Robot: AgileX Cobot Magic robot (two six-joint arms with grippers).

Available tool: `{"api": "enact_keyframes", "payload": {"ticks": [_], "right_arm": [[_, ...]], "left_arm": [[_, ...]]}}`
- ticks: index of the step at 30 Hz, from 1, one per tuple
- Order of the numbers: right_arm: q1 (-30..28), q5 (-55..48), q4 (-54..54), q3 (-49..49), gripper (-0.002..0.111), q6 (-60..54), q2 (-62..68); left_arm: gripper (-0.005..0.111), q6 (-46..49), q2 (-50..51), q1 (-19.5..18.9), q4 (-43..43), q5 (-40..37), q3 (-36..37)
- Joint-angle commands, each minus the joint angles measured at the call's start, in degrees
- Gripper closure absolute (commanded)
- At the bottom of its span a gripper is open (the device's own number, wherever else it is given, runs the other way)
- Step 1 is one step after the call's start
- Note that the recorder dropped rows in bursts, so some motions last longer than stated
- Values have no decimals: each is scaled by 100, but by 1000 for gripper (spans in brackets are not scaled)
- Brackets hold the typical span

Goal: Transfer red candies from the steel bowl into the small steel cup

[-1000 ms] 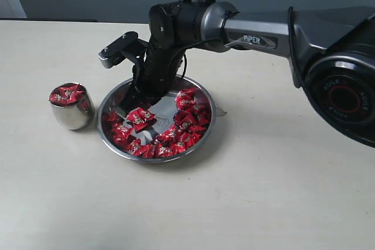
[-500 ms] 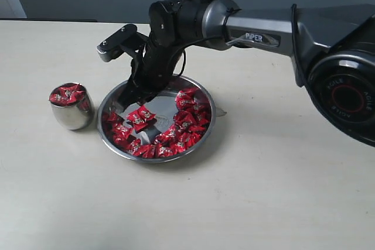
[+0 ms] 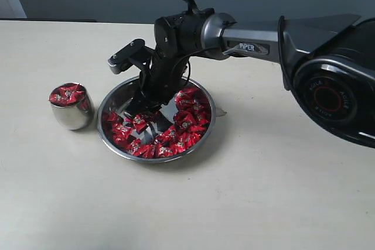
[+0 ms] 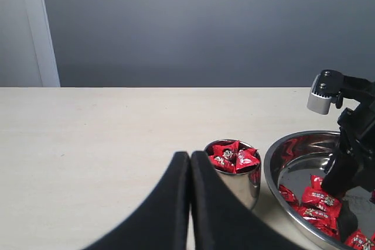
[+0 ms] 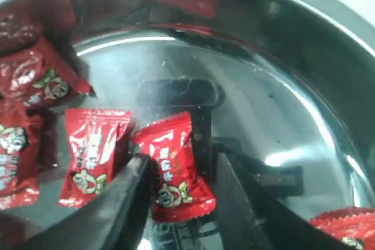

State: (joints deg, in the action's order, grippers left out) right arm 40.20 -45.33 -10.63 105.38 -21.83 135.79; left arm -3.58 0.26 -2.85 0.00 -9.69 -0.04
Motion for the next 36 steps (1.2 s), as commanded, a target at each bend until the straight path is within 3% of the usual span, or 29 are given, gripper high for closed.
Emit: {"api": "enact_keyframes", "payload": {"ticks": [1, 2, 3, 4, 15, 18, 21, 24, 36], "right_arm": [[-36, -59, 8, 6, 81, 0, -10], [-36, -59, 8, 6, 87, 0, -10], [-36, -38, 8, 6, 103, 0, -10], [-36, -27, 8, 6, 108, 0, -10], [-36, 396, -286, 6, 108, 114, -665], [-6, 731, -1146, 6, 108, -107, -851], [109, 1157, -2675, 6, 108, -1152, -847], [260, 1336, -3416, 6, 108, -1887, -794], [713, 1580, -3594, 6, 108, -2342, -495]], "left_arm": [[106, -25, -26, 30, 0, 35, 4], [106, -25, -26, 30, 0, 35, 4], [106, -25, -26, 30, 0, 35, 4], [106, -25, -26, 30, 0, 35, 4], [106, -25, -26, 30, 0, 35, 4], [106, -25, -26, 30, 0, 35, 4], [106, -25, -26, 30, 0, 35, 4], [106, -25, -26, 30, 0, 35, 4], [106, -25, -26, 30, 0, 35, 4]]}}
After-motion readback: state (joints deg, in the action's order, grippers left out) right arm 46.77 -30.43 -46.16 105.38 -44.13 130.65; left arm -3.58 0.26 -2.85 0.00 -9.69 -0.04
